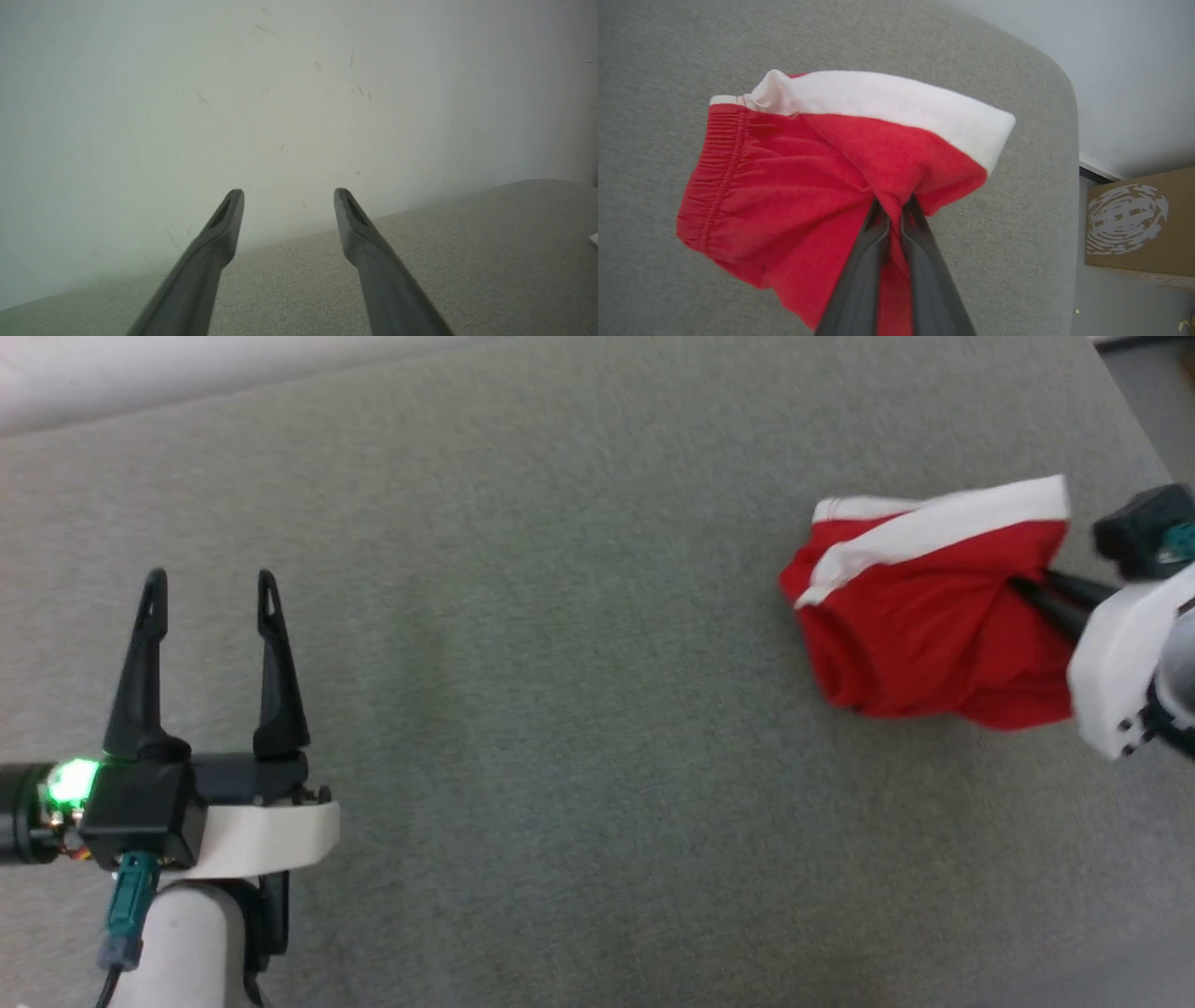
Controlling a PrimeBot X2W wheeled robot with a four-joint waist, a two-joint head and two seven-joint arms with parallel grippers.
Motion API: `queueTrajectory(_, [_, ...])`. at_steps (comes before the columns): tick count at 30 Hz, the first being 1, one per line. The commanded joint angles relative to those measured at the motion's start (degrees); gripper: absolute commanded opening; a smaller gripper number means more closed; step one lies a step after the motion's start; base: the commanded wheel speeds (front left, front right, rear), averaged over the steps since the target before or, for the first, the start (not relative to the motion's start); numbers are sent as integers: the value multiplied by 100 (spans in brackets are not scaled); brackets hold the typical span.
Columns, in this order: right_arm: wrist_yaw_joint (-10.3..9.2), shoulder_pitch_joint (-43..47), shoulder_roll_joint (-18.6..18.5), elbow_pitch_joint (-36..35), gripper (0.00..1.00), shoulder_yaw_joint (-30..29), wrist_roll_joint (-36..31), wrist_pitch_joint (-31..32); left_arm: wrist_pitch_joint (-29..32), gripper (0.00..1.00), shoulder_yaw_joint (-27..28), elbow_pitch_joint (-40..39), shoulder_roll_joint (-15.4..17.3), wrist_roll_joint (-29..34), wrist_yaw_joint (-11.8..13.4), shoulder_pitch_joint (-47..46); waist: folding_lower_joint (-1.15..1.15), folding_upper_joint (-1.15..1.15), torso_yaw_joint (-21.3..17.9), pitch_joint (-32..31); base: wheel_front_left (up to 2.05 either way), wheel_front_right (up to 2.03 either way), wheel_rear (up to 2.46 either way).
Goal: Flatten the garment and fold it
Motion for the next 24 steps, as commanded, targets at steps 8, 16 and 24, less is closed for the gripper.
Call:
queueTrajectory(8, [-10, -720, -238, 1290, 0, -287, -928, -491, -28, 100, -53, -350, 247, 101, -38, -389, -1, -1, -601, 1362, 0, 0, 0])
queueTrajectory(16, [-10, -1429, -104, 2553, 0, -928, -1404, -905, -28, 100, -166, -582, 345, 124, 16, -555, -1, -1, -395, 1672, 0, 0, 0])
queueTrajectory(24, [-10, -1606, 118, 3404, 100, -1208, -1744, -1127, -28, 100, -333, -517, 269, 86, 159, -539, -1, -1, -213, 1303, 0, 0, 0])
